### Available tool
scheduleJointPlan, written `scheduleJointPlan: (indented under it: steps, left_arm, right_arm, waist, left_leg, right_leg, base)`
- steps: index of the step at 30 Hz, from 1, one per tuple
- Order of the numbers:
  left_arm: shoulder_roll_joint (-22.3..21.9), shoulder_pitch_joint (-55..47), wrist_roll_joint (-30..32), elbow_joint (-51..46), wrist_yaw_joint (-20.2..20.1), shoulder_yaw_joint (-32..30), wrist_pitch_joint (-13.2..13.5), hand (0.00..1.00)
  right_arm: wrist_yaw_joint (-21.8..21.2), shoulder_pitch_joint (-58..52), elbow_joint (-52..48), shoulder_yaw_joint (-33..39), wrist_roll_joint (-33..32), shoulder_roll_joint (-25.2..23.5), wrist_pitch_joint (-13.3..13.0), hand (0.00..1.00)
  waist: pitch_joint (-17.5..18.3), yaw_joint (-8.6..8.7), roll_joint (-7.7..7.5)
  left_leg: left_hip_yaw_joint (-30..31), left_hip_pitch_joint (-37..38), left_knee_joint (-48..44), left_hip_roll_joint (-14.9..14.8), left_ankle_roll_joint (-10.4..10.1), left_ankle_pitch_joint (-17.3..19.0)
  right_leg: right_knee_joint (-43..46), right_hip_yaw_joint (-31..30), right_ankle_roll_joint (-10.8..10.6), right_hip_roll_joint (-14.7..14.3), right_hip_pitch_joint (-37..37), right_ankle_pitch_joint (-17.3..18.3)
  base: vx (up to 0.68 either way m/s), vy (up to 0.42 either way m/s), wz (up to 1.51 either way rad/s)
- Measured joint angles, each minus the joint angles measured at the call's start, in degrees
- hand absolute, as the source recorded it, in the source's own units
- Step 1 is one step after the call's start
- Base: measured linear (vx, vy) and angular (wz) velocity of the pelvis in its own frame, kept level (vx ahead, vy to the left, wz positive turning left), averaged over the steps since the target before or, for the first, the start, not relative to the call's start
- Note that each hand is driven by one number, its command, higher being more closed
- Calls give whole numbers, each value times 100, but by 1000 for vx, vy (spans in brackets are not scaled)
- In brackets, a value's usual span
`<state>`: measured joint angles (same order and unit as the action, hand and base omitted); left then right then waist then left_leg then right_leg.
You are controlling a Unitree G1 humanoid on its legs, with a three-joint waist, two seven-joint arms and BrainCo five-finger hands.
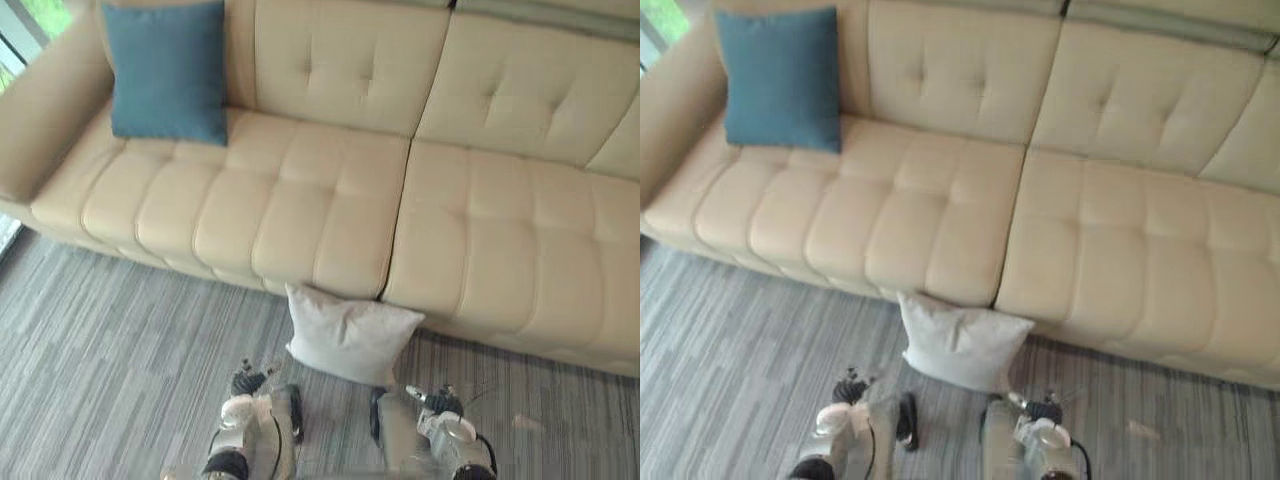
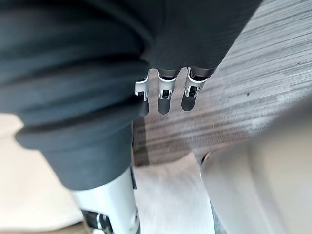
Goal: Pick up cushions and gather them together orderly.
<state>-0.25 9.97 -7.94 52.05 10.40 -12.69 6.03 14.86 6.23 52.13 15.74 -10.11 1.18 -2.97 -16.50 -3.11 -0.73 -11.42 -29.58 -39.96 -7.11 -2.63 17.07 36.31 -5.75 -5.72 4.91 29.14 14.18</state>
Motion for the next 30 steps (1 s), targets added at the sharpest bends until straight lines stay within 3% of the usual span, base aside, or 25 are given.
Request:
scheduleJointPlan:
  steps: [6,12,14,22,29,30]
  left_arm:
    - [198,889,-284,-355,202,-206,108,0]
    - [691,2160,-460,-362,317,-140,111,0]
    - [937,2654,-466,-387,329,-30,113,0]
    - [1287,3916,-575,-499,451,612,240,0]
    - [1222,5071,-576,-660,820,1208,251,0]
    - [1184,5146,-579,-660,948,1207,251,0]
  right_arm:
    - [214,823,-410,438,-217,-1,-66,0]
    - [396,2224,-400,931,-378,193,-115,0]
    - [420,2921,-410,1138,-381,292,-145,0]
    - [599,4265,-532,1306,-468,493,-186,0]
    - [851,5168,-638,560,-627,570,-337,0]
    - [908,5222,-639,457,-637,548,-358,100]
  waist:
    - [-349,3,-30]
    - [-699,55,-115]
    - [-1012,68,-126]
    - [-1314,97,-126]
    - [-1527,150,-114]
    - [-1536,170,-105]
  left_leg:
    - [46,-1351,-631,-102,110,46]
    - [109,-3012,-1226,-209,243,-72]
    - [106,-3447,-1474,-253,243,-73]
    - [114,-4423,-1725,-361,238,-79]
    - [144,-4887,-1902,-406,224,-88]
    - [176,-4939,-1920,-406,224,-88]
  right_leg:
    - [503,-142,24,-102,1324,-82]
    - [1040,-186,-6,-206,2963,-198]
    - [1325,-221,-77,-239,3434,-233]
    - [1609,-251,-80,-342,4468,-236]
    - [1847,-244,-89,-410,4997,-240]
    - [1866,-217,-89,-410,5043,-239]
  base:
    - [-176,16,-11]
    - [-99,-1,-5]
    - [-13,0,-8]
    - [-24,-1,-5]
    - [-3,4,-1]
    - [0,0,0]
